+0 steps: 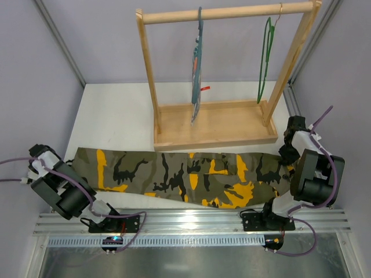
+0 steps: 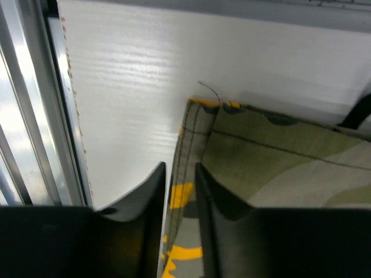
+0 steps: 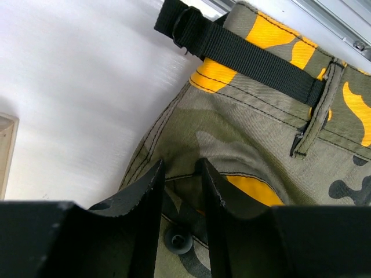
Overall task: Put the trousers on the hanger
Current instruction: Fold the trousers
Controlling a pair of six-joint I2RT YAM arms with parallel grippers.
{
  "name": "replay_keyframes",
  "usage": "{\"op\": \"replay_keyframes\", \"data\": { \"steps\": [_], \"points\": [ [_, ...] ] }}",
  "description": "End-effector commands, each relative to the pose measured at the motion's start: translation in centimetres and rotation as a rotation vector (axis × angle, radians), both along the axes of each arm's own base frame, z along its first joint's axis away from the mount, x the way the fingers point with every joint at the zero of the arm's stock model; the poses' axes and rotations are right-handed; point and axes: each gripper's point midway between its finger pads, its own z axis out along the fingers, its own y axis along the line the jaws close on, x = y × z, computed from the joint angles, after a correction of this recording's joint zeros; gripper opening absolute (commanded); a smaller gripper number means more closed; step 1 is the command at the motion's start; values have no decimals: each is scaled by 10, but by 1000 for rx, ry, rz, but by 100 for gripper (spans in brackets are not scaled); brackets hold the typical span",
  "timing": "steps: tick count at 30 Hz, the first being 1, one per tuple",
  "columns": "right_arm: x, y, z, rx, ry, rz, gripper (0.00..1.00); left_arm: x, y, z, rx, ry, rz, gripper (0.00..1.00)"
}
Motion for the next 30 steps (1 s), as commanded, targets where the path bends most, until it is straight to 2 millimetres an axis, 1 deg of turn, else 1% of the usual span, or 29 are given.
{"op": "replay_keyframes", "data": {
  "steps": [1, 2, 3, 4, 5, 7, 8, 10, 11, 12, 13, 14, 16, 17, 18, 19, 20, 21, 22, 23, 24, 25, 26, 27, 28, 30],
  "points": [
    [22, 2, 26, -18, -96, 60, 35, 12, 8, 22, 61, -73, -44, 32],
    [24, 7, 31, -10, -109, 104, 35, 15, 7, 24, 67, -104, -45, 38],
    [28, 14, 35, 4, -132, 147, 36, 13, -1, 18, 55, -117, -45, 43],
    [36, 23, 48, 8, -188, 196, 36, 17, 0, 20, 71, -148, -46, 45],
    [41, 36, 55, 32, -211, 277, 36, 19, -4, 22, 72, -179, -46, 46],
    [46, 53, 71, 22, -259, 379, 36, 20, -8, 17, 66, -194, -42, 49],
    [49, 70, 90, 1, -315, 453, 36, 20, -9, 15, 55, -194, -41, 49],
    [49, 93, 105, -3, -366, 552, 39, 22, -9, 13, 44, -194, -53, 50],
    [48, 113, 124, -2, -435, 619, 40, 22, -9, 11, 41, -189, -56, 50],
    [47, 130, 133, 9, -467, 675, 40, 21, -9, 7, 30, -174, -55, 50],
    [43, 142, 141, 7, -495, 718, 43, 21, -7, 7, 29, -166, -58, 51],
    [37, 170, 156, 11, -548, 810, 44, 20, -7, 6, 23, -156, -62, 51],
    [28, 199, 164, 46, -602, 899, 49, 18, -7, 1, 11, -138, -66, 52],
    [22, 216, 165, 74, -621, 950, 50, 18, -7, 0, 9, -135, -65, 52],
    [11, 239, 163, 113, -633, 1024, 52, 18, -8, -2, 0, -131, -67, 53],
    [6, 256, 162, 169, -651, 1055, 54, 20, -10, -4, -11, -139, -65, 53],
    [2, 267, 157, 200, -649, 1078, 55, 19, -12, -7, -23, -138, -54, 55],
    [-8, 282, 141, 247, -617, 1121, 56, 19, -15, -11, -32, -141, -51, 56],
    [-9, 298, 140, 315, -651, 1133, 55, 19, -20, -16, -60, -144, -46, 56],
    [-13, 306, 133, 354, -645, 1144, 56, 18, -22, -19, -73, -143, -42, 56],
    [-19, 310, 117, 377, -615, 1147, 55, 19, -24, -21, -82, -142, -45, 56],
    [-25, 319, 110, 394, -603, 1164, 55, 18, -25, -25, -91, -134, -44, 56],
    [-25, 318, 102, 391, -595, 1135, 55, 15, -24, -26, -89, -119, -47, 55],
    [-30, 317, 87, 395, -561, 1133, 55, 15, -22, -26, -86, -110, -58, 53],
    [-30, 319, 84, 402, -566, 1130, 54, 14, -21, -26, -83, -105, -58, 52],
    [-33, 316, 66, 395, -528, 1116, 54, 12, -23, -29, -90, -96, -52, 46]
  ]
}}
